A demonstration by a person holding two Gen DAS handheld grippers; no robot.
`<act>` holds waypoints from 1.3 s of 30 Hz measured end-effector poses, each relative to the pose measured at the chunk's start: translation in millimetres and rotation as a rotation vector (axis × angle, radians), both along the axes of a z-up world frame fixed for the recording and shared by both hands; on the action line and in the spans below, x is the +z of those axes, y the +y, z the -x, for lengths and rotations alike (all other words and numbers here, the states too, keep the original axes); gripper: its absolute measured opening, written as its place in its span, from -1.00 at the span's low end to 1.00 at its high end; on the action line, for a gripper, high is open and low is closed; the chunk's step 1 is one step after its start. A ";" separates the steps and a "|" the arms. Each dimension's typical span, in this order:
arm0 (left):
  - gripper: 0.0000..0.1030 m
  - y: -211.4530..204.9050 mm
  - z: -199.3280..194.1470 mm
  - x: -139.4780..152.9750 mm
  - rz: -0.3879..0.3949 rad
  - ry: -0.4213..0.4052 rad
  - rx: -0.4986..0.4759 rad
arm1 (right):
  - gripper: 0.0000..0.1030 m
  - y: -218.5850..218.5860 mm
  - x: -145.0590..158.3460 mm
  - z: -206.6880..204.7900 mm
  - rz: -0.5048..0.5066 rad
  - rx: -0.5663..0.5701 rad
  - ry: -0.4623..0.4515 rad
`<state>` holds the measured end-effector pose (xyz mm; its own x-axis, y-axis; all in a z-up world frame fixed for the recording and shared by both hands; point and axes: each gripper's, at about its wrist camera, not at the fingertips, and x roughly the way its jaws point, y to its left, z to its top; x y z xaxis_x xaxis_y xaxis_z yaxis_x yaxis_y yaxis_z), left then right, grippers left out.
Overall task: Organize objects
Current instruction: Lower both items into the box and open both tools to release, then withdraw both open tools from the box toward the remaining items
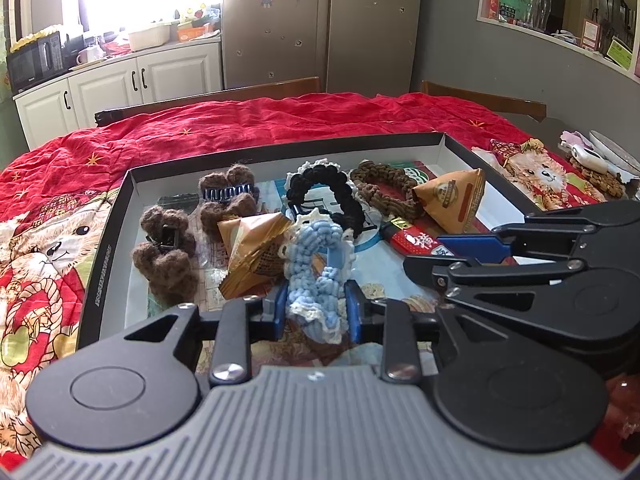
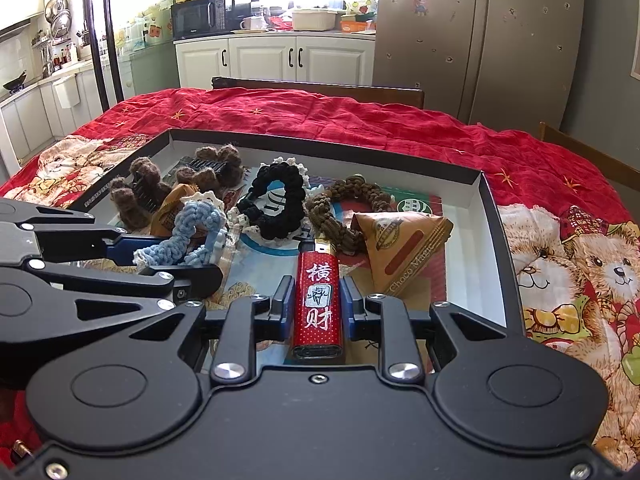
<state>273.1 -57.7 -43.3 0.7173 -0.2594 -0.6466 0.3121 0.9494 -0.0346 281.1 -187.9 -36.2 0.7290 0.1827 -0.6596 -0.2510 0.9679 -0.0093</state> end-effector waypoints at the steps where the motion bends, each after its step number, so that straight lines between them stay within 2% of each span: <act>1: -0.29 0.1 0.0 0.0 0.000 0.000 0.000 | -0.55 0.1 0.1 0.0 0.000 0.000 0.000; 9: 0.00 1.3 1.0 -0.1 -0.003 -0.005 0.007 | -0.54 0.3 0.8 0.9 -0.001 0.000 -0.002; 16: 0.03 1.4 2.3 0.0 -0.001 -0.008 0.009 | -0.51 0.1 0.5 2.3 -0.006 -0.002 -0.008; 21: 0.11 3.2 3.0 1.1 -0.001 -0.013 0.018 | -0.37 -3.4 0.5 1.5 -0.019 -0.012 -0.007; 39: 0.39 8.0 14.4 14.6 0.007 -0.046 0.013 | -0.30 -10.1 11.8 10.0 -0.049 -0.022 -0.043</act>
